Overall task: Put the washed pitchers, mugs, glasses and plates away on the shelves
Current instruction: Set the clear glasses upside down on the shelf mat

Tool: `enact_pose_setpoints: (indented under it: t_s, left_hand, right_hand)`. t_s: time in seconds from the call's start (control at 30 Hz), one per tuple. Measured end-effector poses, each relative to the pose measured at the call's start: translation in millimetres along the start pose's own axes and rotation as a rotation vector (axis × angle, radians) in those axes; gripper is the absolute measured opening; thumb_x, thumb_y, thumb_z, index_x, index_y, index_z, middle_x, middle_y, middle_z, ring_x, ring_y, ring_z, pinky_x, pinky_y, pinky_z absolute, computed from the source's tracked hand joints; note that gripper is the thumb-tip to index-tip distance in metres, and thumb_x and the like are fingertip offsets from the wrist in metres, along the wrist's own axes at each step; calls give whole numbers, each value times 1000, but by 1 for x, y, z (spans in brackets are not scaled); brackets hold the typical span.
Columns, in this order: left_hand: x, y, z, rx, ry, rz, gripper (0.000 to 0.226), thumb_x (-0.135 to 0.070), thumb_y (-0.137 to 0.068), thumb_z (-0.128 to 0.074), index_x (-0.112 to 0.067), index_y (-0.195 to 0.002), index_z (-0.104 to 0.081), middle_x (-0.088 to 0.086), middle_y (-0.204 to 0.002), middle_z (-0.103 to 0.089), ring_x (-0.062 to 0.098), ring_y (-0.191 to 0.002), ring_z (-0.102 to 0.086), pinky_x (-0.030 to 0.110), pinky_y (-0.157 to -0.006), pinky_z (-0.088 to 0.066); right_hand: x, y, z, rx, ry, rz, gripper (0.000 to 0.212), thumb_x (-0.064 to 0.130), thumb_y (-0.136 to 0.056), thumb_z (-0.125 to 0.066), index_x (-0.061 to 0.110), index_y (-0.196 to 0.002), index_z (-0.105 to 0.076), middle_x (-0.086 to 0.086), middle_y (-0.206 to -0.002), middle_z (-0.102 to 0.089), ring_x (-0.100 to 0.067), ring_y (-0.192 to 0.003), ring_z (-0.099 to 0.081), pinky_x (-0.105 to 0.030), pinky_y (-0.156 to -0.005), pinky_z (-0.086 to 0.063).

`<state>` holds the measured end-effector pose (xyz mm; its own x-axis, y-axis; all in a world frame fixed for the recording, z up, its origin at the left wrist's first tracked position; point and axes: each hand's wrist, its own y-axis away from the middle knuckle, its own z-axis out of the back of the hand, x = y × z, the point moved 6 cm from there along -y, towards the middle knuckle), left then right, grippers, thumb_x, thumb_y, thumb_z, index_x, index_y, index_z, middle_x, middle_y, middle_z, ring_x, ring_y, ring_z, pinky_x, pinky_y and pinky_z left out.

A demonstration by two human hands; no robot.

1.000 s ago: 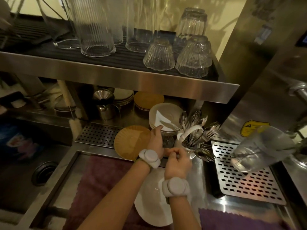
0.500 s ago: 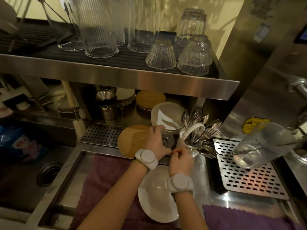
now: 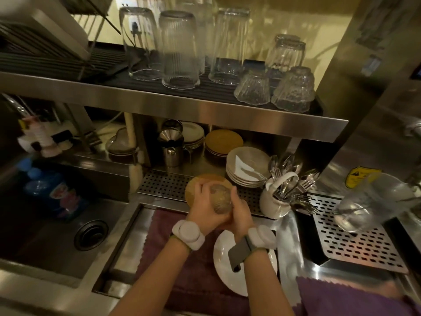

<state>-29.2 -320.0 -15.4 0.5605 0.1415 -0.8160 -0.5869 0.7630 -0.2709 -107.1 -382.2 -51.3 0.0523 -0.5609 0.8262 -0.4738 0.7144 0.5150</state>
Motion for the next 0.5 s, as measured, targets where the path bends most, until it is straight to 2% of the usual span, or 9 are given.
enact_pose_setpoints:
  t_s: [0.07, 0.13, 0.23, 0.3, 0.37, 0.43, 0.5]
  left_hand:
    - [2, 7, 9, 5, 3, -10, 74, -22, -61, -83, -7, -122, -45, 8, -122, -35, 11, -111, -39, -2, -89, -28]
    - [3, 9, 15, -7, -1, -18, 72, -24, -63, -82, -9, -122, -45, 8, -125, -37, 11, -116, -37, 1, -91, -28]
    - [-1, 12, 21, -5, 16, -7, 76, -23, -65, -81, -7, -127, -39, 8, -129, -33, 15, -121, -37, 7, -94, -30]
    - [-8, 14, 22, -1, 21, -25, 76, -21, -70, -77, -7, -132, -36, 3, -130, -30, 17, -123, -37, 18, -101, -32]
    - [-17, 17, 24, -14, 33, -43, 74, -19, -74, -73, -9, -135, -33, 1, -129, -27, 19, -123, -39, 24, -103, -34]
    - [-27, 19, 28, -17, 69, -35, 76, -15, -76, -71, -10, -139, -29, 6, -135, -26, 21, -122, -42, 26, -102, -37]
    - [-40, 20, 35, -24, 92, -68, 78, -13, -77, -70, -8, -141, -25, 11, -137, -29, 17, -121, -41, 19, -101, -33]
  right_hand:
    - [-2, 5, -6, -8, -33, 28, 64, 38, -87, -59, -1, -133, -39, -26, -128, -53, -38, -114, -56, -54, -99, -45]
    - [1, 10, -8, -6, 61, 123, 66, 35, -83, -65, -1, -133, -40, -23, -127, -55, -34, -113, -58, -50, -99, -46]
    - [12, 27, -9, -89, 256, 319, 65, 31, -76, -73, 7, -130, -44, -7, -118, -61, -22, -108, -60, -42, -98, -49]
    - [24, 42, -10, -141, 327, 455, 63, 25, -73, -77, 12, -127, -47, 3, -108, -60, -15, -102, -59, -28, -90, -50]
    - [37, 58, -13, -188, 423, 571, 63, 20, -69, -79, 17, -124, -49, 8, -102, -57, -9, -95, -57, -12, -78, -45]
    - [48, 73, -16, -228, 504, 650, 62, 18, -66, -80, 21, -121, -50, 7, -104, -56, -10, -97, -56, -16, -81, -45]
    - [59, 88, -22, -249, 540, 711, 60, 18, -65, -80, 23, -119, -53, 4, -107, -57, -15, -101, -58, -26, -88, -49]
